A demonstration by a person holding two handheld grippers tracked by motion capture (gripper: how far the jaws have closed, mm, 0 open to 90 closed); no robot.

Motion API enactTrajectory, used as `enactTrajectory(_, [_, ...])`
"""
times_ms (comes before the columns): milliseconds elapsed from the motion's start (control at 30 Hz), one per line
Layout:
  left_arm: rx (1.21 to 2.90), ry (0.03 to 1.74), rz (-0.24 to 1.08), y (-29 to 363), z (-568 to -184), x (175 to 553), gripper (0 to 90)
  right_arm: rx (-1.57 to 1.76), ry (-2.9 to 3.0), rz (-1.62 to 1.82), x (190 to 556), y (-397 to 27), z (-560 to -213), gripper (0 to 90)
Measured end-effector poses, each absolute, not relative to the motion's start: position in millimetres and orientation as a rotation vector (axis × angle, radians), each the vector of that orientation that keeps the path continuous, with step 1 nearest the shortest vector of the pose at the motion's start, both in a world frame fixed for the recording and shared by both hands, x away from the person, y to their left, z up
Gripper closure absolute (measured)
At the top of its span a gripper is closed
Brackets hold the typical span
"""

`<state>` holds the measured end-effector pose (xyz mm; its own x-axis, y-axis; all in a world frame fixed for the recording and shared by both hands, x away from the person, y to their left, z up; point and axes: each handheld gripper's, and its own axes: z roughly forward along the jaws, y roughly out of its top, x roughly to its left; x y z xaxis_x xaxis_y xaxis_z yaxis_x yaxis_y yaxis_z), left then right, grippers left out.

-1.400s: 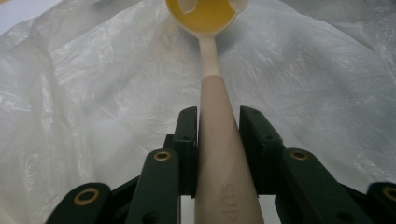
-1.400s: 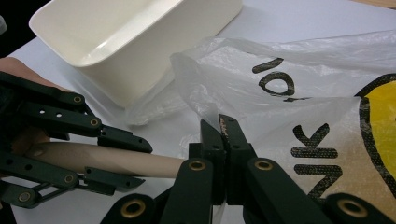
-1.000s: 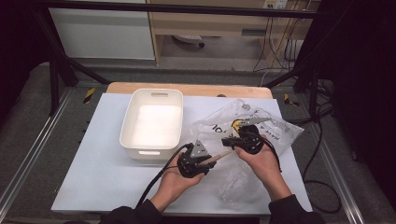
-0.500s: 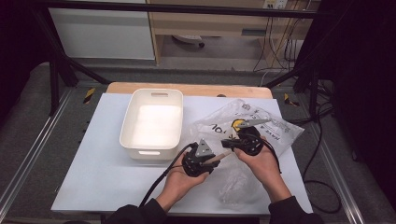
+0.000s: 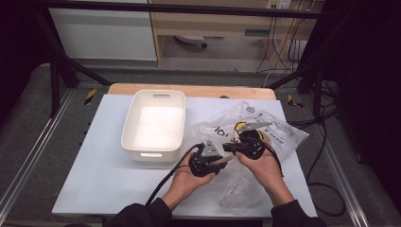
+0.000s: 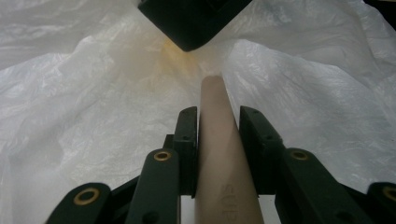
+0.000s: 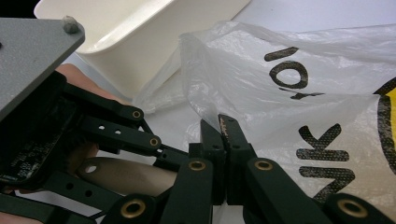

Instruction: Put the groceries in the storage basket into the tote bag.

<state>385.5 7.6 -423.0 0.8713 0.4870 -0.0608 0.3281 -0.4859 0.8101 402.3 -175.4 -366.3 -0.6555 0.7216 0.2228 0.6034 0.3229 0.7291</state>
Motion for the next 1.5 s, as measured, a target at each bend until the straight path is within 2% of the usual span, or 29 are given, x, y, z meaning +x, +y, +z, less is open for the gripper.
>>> enactTrajectory(1500, [2.108,0.591,0.298,3.0,-431.6,424.5,68.7,1.222,2.459,1.217,392.5,-181.7,-372.0,90.0])
